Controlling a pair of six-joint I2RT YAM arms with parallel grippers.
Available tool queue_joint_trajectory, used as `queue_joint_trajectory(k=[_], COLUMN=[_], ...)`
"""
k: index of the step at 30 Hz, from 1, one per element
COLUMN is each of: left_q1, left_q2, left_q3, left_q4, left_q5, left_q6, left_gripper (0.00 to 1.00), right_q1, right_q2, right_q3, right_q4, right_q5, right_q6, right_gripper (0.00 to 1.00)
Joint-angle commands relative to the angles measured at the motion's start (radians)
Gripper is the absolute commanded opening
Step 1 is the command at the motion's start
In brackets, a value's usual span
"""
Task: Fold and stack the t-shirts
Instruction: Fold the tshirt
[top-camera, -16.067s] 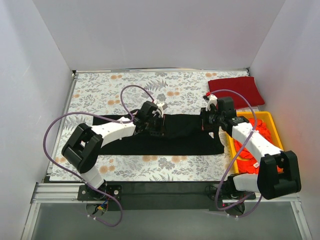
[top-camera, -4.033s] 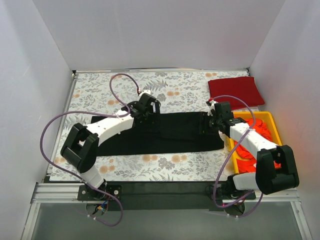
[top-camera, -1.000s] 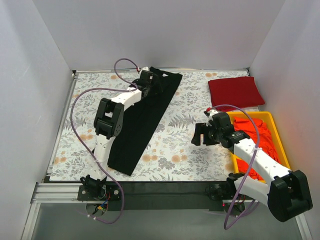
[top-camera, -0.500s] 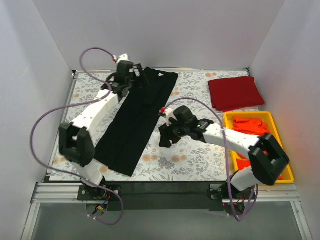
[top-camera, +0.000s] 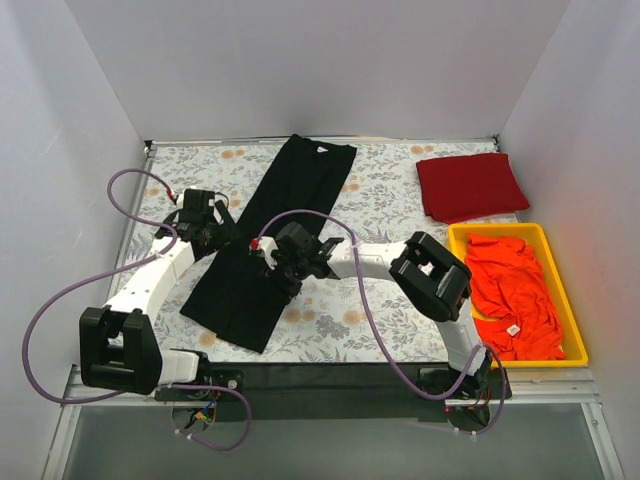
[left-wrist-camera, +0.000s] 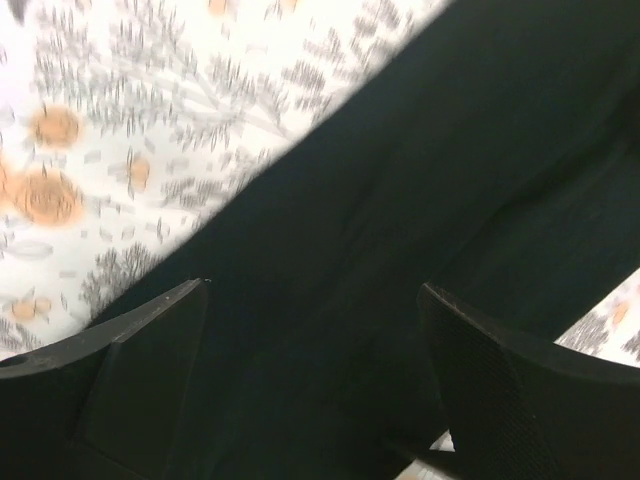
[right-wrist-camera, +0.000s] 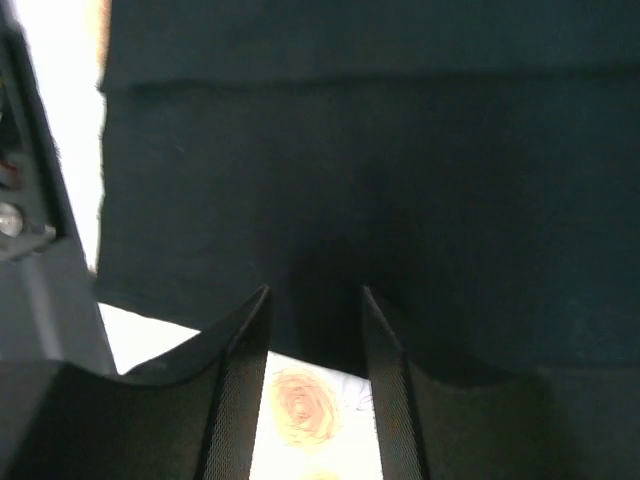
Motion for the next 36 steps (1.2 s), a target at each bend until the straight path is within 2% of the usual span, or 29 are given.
queue_joint_trajectory(k=[1, 5, 13, 16, 21, 24, 26, 31, 35, 36], left_q1=[0.002, 0.002, -0.019, -0.053, -0.177, -0.255, -0.315, -0.379, -0.396, -0.425], left_q2=[-0.112, -0.16, -0.218, -0.211, -0.189, -0.186, -0.172, -0.163, -0.151, -0.14], left_q3=[-0.041, -0.09, -0.165, -0.189, -0.228, -0.245, -0.251, -0.277, -0.275, -0.282], left_q4=[-0.032, -0.069, -0.127, -0.149, -0.182, -0.198, -0.213, -0.268, -0.337, -0.351], left_q5=[0.043, 0.087, 0.284, 0.327, 0.327, 0.321, 0.312, 0.275, 0.246, 0.246], left_q6=[-0.011, -0.024, -0.109, -0.137, -0.22, -0.278, -0.306, -0.356, -0.356, -0.363], left_gripper=[0.8, 0.8, 0.8, 0.8, 0.79, 0.75, 0.74, 0.7, 0.66, 0.64], right_q1=[-0.008, -0.03, -0.137, -0.191, -0.22, -0.221, -0.221, -0.226, -0.225, -0.225], right_q2=[0.036, 0.009, -0.183, -0.26, -0.371, -0.466, -0.52, -0.652, -0.704, -0.733], right_q3=[0.023, -0.052, -0.267, -0.332, -0.365, -0.37, -0.375, -0.434, -0.511, -0.554], right_q4=[-0.086, -0.174, -0.332, -0.356, -0.39, -0.383, -0.379, -0.386, -0.393, -0.398], right_q5=[-0.014, 0.03, 0.161, 0.168, 0.168, 0.197, 0.257, 0.32, 0.308, 0.294], right_q6=[-0.059, -0.106, -0.139, -0.14, -0.131, -0.077, -0.015, 0.125, 0.238, 0.319], right_gripper=[0.41, 0.41, 0.41, 0.41, 0.42, 0.42, 0.46, 0.54, 0.56, 0.56])
